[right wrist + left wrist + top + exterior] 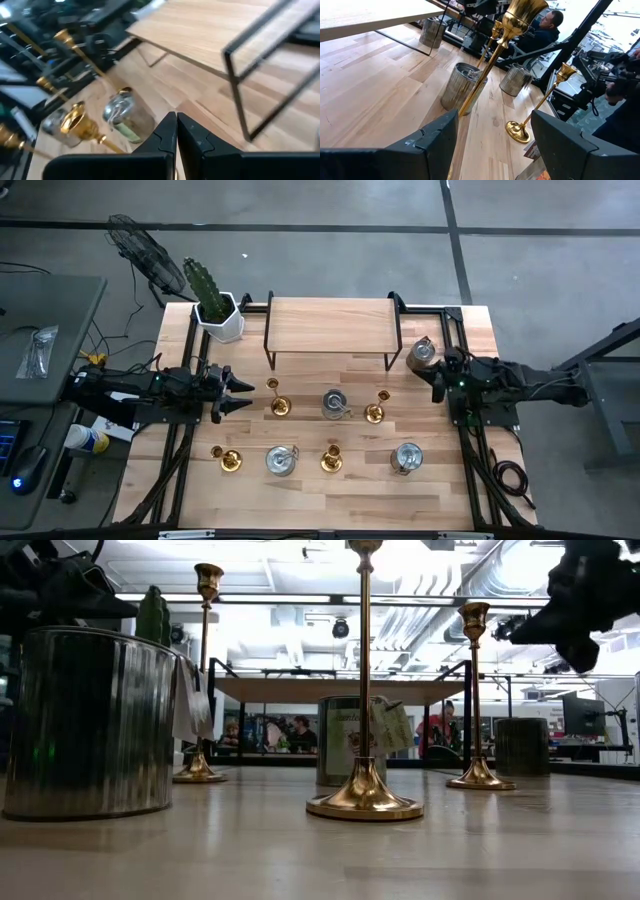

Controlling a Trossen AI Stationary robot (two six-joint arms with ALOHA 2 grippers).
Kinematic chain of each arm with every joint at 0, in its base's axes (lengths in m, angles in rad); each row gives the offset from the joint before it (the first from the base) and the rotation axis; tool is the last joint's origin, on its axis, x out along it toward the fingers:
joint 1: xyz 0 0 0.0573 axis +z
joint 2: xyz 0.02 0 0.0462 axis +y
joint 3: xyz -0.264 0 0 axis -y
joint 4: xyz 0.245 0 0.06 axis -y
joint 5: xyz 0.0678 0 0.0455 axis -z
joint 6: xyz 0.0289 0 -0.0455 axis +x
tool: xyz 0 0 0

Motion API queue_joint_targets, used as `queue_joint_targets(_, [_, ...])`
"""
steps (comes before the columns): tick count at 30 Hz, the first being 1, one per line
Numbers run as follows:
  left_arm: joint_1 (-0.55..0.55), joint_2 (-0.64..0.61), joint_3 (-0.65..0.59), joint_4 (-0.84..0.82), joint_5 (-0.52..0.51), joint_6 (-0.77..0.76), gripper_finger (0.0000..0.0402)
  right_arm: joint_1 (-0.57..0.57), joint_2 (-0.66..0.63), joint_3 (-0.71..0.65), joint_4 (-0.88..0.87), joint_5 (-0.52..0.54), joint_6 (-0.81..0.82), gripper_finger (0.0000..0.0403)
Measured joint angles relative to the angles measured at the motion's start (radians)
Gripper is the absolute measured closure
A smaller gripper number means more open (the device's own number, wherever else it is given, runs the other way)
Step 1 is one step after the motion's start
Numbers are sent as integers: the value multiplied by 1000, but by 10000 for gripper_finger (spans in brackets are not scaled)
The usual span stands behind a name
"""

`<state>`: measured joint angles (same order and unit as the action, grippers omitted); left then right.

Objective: Pick & Place candle stick holders
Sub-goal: Put the silver scented candle on the shelf

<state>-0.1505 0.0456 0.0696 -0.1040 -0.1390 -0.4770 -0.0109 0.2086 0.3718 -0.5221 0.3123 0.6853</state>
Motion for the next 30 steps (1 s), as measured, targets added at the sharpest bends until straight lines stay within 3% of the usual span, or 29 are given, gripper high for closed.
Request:
queue_joint_targets(7, [0,0,0,0,0,0,156,-140,188,197,-212,-31,44,398])
queue_joint_targets(13, [0,0,0,0,0,0,156,-283,403,376,-433,-26,-58,398])
queue_joint_targets(21, [0,0,0,0,0,0,156,-470,645,484,-565,-50,-118,395])
queue_joint_targets(25, [0,0,0,0,0,0,156,-545,712,509,-595,-57,-136,360])
queue_joint_targets(30, [0,0,0,0,0,0,156,-635,741,511,-606,-82,-89,264])
